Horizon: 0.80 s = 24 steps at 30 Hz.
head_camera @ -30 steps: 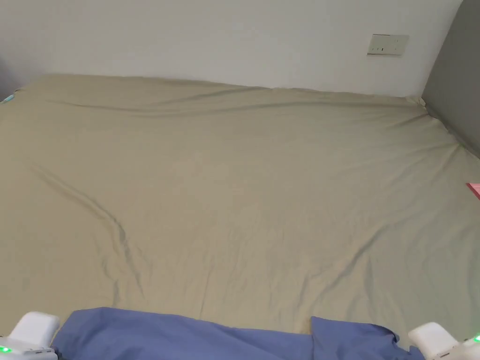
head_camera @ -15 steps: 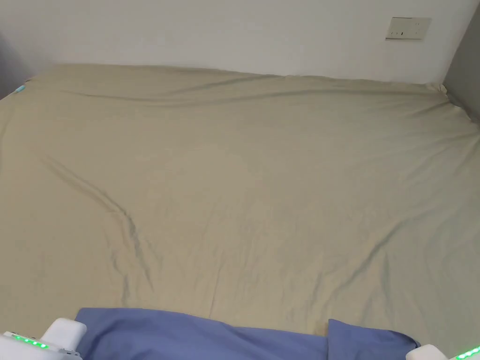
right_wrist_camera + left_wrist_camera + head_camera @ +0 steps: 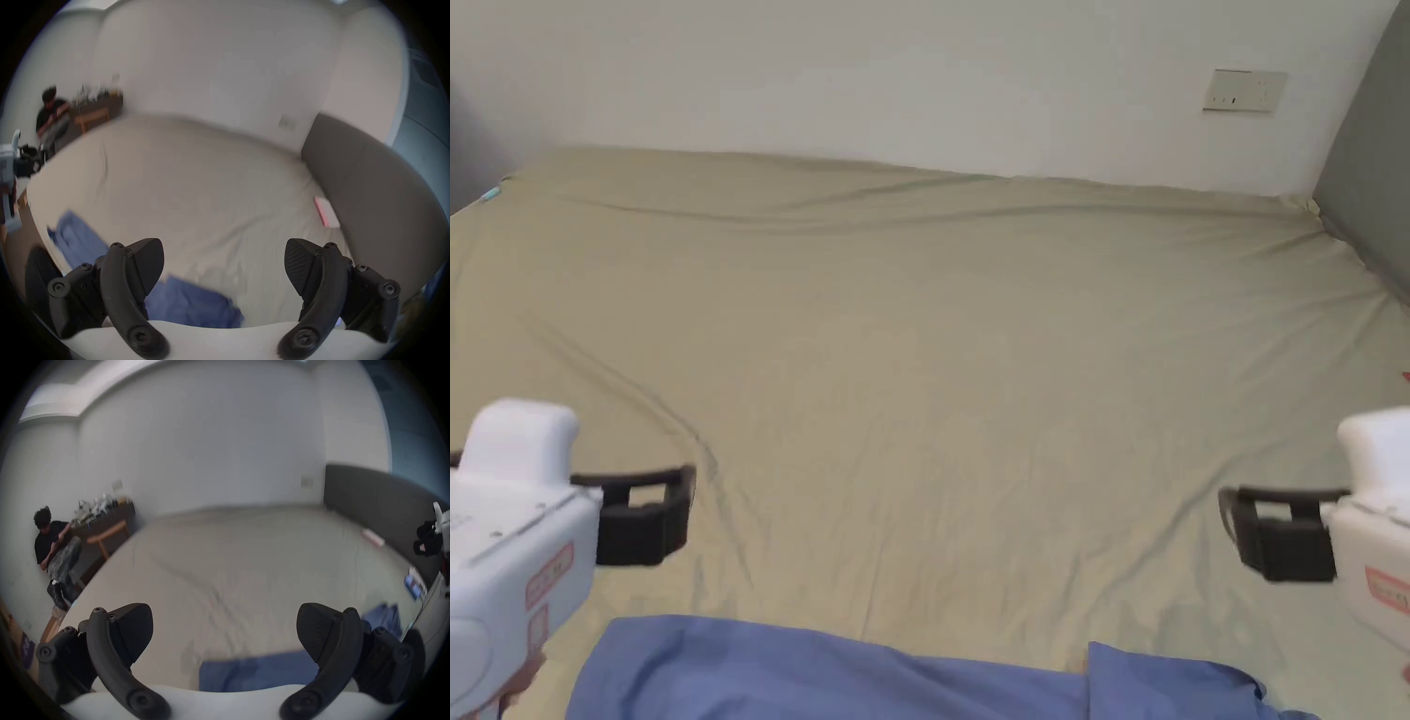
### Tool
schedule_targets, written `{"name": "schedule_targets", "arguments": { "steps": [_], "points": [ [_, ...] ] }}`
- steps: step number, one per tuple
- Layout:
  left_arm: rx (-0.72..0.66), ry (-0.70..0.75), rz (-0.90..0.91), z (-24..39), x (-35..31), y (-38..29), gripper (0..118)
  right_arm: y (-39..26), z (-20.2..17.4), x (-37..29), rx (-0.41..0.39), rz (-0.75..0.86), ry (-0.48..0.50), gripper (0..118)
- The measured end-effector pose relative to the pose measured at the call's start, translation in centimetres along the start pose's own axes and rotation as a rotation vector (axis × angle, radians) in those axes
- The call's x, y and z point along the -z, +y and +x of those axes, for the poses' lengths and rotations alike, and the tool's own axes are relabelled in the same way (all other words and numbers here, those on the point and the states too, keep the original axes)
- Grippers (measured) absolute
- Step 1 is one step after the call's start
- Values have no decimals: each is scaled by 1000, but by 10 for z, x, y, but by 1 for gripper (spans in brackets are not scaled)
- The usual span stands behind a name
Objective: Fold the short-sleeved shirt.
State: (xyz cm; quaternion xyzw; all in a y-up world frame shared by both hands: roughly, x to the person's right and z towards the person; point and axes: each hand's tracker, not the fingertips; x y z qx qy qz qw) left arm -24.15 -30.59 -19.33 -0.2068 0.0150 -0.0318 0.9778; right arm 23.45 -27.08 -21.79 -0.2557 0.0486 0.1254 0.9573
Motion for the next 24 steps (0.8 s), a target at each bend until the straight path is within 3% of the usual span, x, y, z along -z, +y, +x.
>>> {"name": "schedule_targets", "arguments": {
  "steps": [4,5,6,8,9,10,11,12,13,16,24],
  "points": [
    [-35,20,178,28,-26,32,113,28,-35,-30,13,186,-67,104],
    [-30,30,211,35,-28,36,109,31,-46,-32,-5,208,-79,102],
    [-24,36,233,42,-32,38,94,33,-56,-36,-17,235,-74,96],
    [-13,37,257,55,-36,41,55,35,-75,-41,-43,265,-59,74],
    [-4,47,261,60,-36,42,30,34,-84,-41,-65,266,-61,46],
    [8,57,266,66,-36,43,19,33,-92,-40,-78,281,-69,18],
    [16,83,292,72,-38,41,11,31,-100,-40,-81,296,-79,2],
    [26,147,328,78,-41,39,0,29,-108,-39,-81,314,-131,2],
    [47,177,352,82,-42,38,0,27,-115,-40,-70,334,-162,2],
    [63,137,353,87,-44,41,0,30,-125,-39,-94,319,-118,2],
    [70,76,316,84,-31,44,0,28,-109,-26,-64,279,-102,2]
  ]
}}
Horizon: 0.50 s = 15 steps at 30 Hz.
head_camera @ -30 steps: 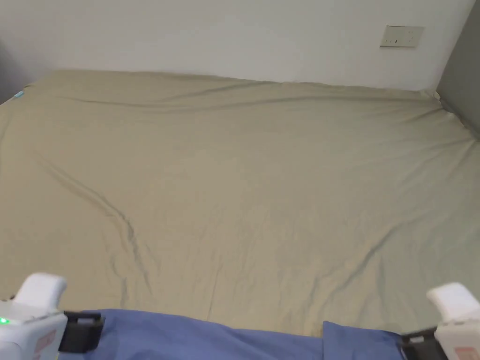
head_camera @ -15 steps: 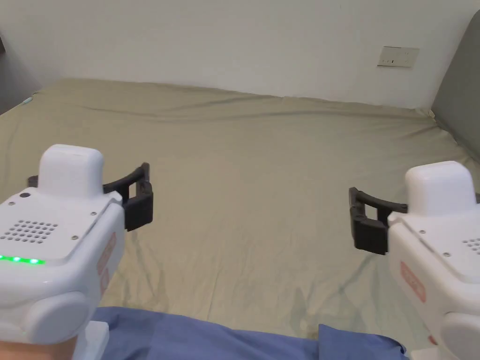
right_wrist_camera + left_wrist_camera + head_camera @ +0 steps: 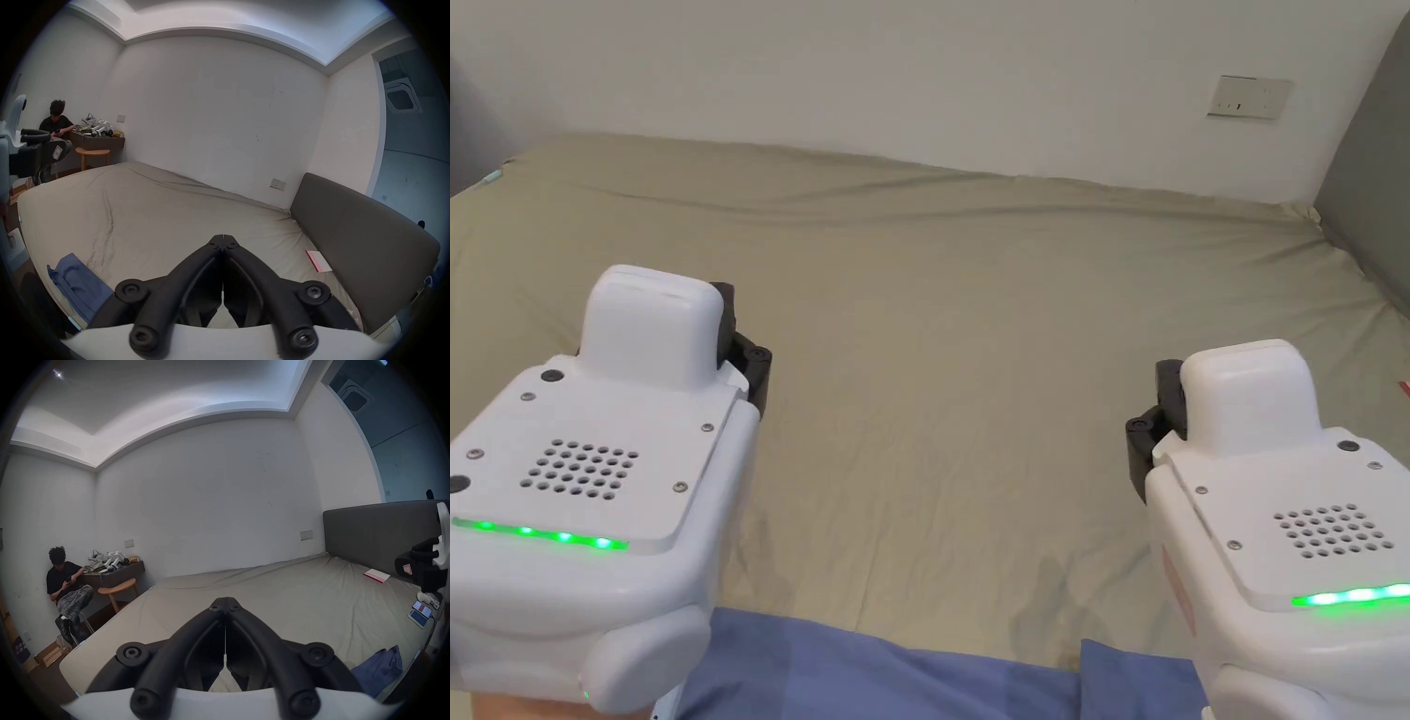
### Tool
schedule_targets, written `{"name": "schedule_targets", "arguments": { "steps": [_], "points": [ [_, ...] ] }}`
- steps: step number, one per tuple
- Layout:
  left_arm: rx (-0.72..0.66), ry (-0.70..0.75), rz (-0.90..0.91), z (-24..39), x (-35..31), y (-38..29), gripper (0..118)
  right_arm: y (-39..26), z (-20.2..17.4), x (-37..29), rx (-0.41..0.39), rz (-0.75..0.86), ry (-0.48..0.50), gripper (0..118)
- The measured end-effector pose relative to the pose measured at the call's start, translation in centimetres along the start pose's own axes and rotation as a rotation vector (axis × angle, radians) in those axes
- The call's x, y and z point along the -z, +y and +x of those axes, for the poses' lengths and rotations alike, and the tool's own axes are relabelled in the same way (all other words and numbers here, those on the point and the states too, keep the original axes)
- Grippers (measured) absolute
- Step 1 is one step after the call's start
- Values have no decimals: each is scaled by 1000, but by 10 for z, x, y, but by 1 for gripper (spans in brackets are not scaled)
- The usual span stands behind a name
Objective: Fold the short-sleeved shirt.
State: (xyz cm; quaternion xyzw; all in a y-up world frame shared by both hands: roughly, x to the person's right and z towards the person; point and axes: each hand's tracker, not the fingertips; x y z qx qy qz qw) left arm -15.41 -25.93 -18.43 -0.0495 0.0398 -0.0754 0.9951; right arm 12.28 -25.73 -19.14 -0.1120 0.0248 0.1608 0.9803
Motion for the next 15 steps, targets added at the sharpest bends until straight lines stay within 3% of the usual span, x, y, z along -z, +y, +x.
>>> {"name": "schedule_targets", "arguments": {
  "steps": [6,10,12,14,15],
  "points": [
    [82,-39,-154,1,22,-38,0,-16,7,5,11,-52,2,2],
    [137,-123,-420,-12,46,-97,0,-30,12,6,43,-103,25,2],
    [61,-191,-542,-30,54,-136,0,-37,14,11,29,-123,16,2],
    [-114,-250,-627,-56,59,-170,0,-44,17,15,25,-147,13,2],
    [-193,-255,-673,-70,61,-188,13,-47,19,18,25,-164,10,2]
  ]
}}
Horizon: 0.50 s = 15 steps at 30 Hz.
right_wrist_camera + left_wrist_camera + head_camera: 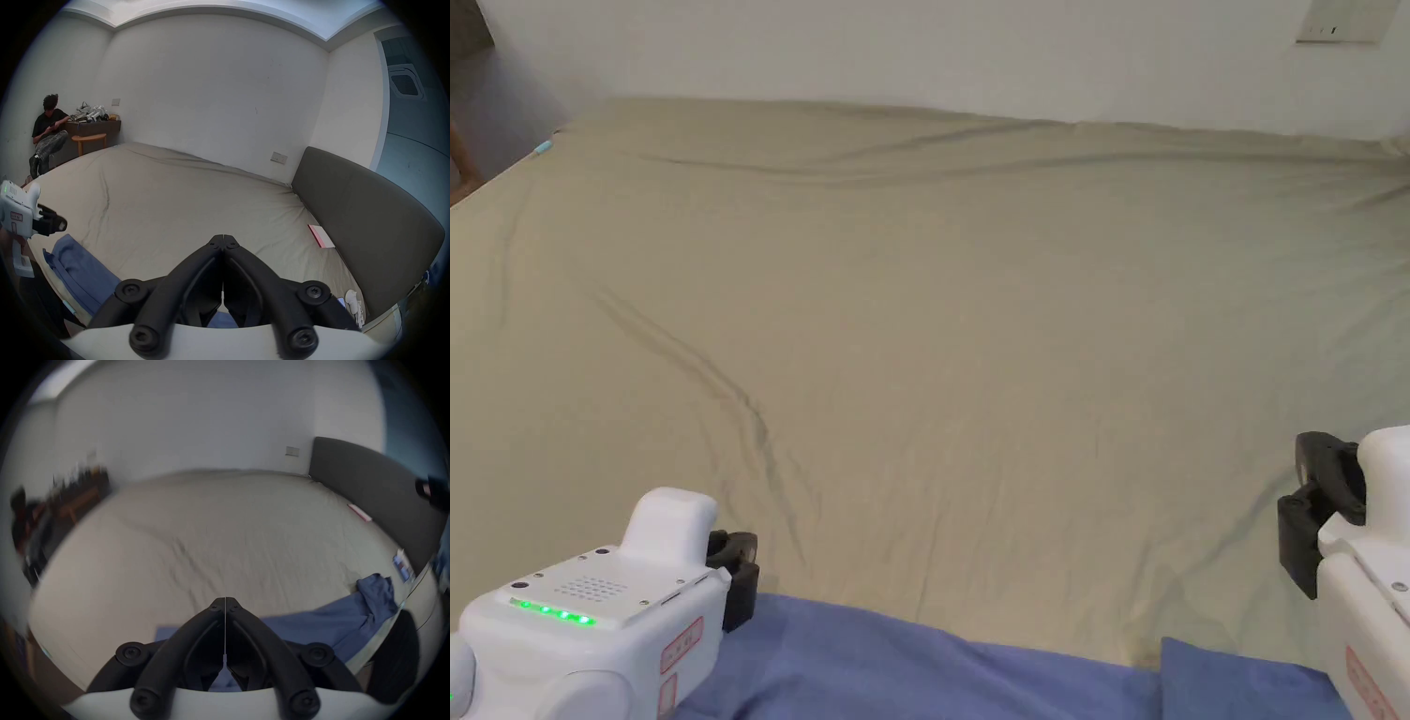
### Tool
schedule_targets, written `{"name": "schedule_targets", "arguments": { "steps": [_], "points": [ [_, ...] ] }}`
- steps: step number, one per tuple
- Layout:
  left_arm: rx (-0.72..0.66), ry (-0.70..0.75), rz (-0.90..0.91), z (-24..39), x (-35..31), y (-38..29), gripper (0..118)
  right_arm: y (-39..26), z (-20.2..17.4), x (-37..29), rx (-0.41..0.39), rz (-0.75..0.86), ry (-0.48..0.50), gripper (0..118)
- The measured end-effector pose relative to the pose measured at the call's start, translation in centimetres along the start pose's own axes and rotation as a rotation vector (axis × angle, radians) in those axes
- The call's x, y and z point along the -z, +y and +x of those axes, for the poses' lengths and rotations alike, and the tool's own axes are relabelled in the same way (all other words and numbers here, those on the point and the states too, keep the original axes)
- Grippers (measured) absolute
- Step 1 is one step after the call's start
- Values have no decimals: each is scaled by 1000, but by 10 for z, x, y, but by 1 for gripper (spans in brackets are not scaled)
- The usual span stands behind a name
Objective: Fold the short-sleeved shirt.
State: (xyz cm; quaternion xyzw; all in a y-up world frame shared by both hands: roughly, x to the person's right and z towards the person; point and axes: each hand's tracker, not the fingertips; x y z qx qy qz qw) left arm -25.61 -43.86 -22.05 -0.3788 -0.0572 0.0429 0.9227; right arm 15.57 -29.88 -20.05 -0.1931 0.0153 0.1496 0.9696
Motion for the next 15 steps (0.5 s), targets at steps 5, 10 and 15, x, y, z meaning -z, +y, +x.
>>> {"name": "schedule_targets", "arguments": {
  "steps": [5,10,15],
  "points": [
    [-239,-105,-139,-83,11,-35,107,-8,3,8,-24,-46,-1,2],
    [-502,-293,-236,-145,15,-56,117,-10,5,9,-43,-68,9,2],
    [-690,-435,-288,-169,32,-89,112,-11,1,6,-38,-88,12,2]
  ]
}}
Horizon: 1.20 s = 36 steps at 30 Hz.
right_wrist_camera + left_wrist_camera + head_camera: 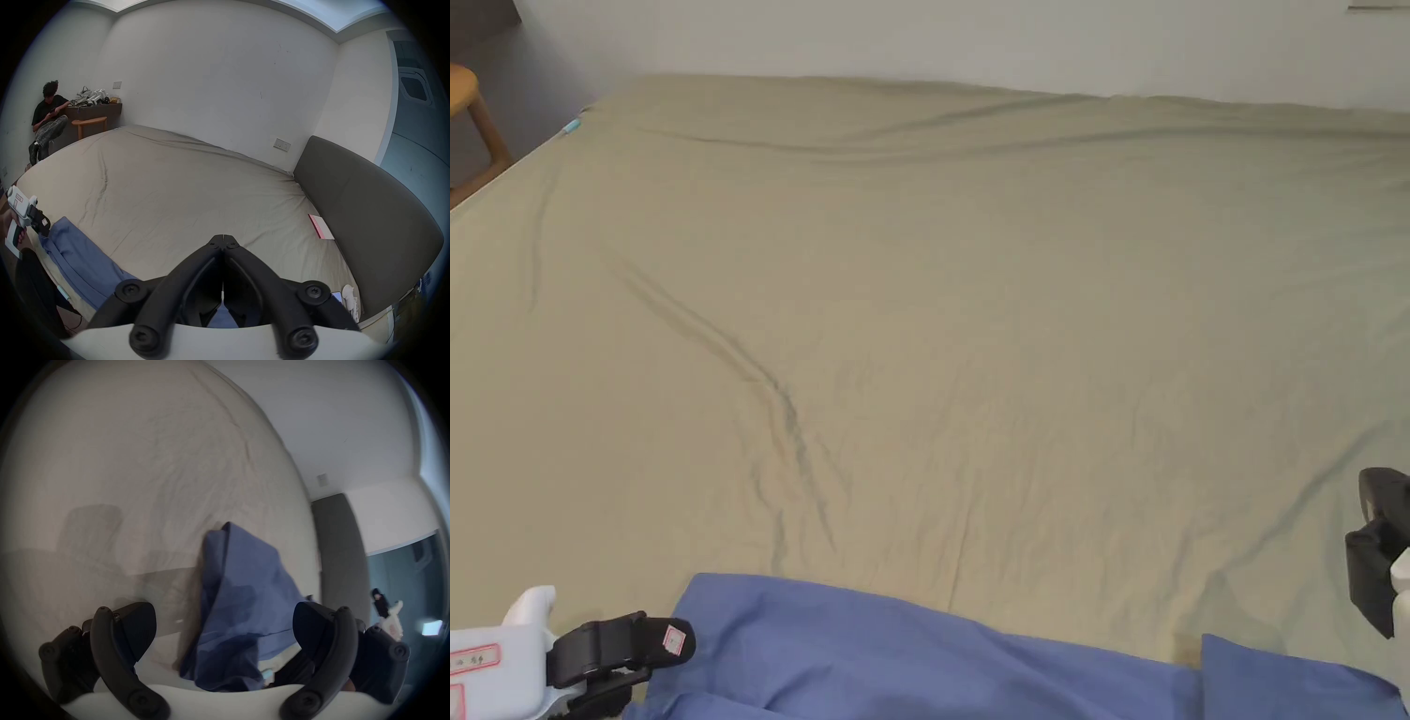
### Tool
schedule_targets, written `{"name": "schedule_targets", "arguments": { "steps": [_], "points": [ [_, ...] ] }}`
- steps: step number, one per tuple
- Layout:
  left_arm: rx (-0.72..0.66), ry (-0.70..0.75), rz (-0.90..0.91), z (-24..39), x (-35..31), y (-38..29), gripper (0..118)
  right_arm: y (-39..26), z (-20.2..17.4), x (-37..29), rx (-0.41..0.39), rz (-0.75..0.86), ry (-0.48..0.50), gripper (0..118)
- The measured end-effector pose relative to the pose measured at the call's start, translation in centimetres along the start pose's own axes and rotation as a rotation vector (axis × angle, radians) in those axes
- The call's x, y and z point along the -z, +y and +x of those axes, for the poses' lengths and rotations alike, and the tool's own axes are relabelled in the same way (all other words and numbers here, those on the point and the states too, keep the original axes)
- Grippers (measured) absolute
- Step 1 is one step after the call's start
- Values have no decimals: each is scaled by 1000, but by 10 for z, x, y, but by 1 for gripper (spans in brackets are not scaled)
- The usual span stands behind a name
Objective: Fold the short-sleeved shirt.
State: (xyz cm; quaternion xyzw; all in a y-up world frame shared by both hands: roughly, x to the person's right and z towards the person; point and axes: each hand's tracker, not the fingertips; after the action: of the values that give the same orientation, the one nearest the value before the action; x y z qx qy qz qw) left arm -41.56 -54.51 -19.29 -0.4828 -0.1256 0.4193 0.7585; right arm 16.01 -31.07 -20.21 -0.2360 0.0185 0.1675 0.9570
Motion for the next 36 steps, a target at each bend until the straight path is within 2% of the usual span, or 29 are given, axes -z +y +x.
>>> {"name": "schedule_targets", "arguments": {
  "steps": [4,7,8,9,10,11,12,13,14,16,18,22,23,29,34,36],
  "points": [
    [-150,-189,-35,-15,10,0,112,0,-6,-4,-1,-7,16,2],
    [-176,-276,-50,0,34,-12,111,0,-9,-5,-6,-7,30,2],
    [-144,-248,-21,8,37,-14,102,1,-10,-6,-7,-6,33,2],
    [-134,-228,-18,13,40,-14,52,1,-11,-7,-7,-5,35,2],
    [-118,-139,-13,18,43,-14,9,2,-12,-7,-6,-3,38,2],
    [-63,65,-62,22,55,-16,8,2,-12,-8,-3,-1,40,2],
    [-7,78,-61,25,62,-21,8,3,-12,-9,0,1,42,2],
    [-91,-163,-76,25,62,-24,8,3,-12,-9,3,2,45,2],
    [-97,-62,-71,31,65,-25,8,3,-11,-9,5,0,46,2],
    [-41,-45,-35,44,47,-30,8,3,-10,-11,6,-3,43,2],
    [38,36,-25,60,44,-31,8,3,-7,-14,9,-4,42,2],
    [286,299,54,104,37,-32,8,1,-3,-16,6,-10,27,2],
    [311,319,55,101,34,-27,8,1,-2,-17,6,-11,24,2],
    [342,343,83,110,18,-17,8,3,-2,-21,2,-11,10,2],
    [340,378,192,102,-4,-4,8,3,-1,-24,-3,-13,2,2],
    [336,433,244,97,-15,0,8,4,0,-26,-2,-11,3,2]
  ]
}}
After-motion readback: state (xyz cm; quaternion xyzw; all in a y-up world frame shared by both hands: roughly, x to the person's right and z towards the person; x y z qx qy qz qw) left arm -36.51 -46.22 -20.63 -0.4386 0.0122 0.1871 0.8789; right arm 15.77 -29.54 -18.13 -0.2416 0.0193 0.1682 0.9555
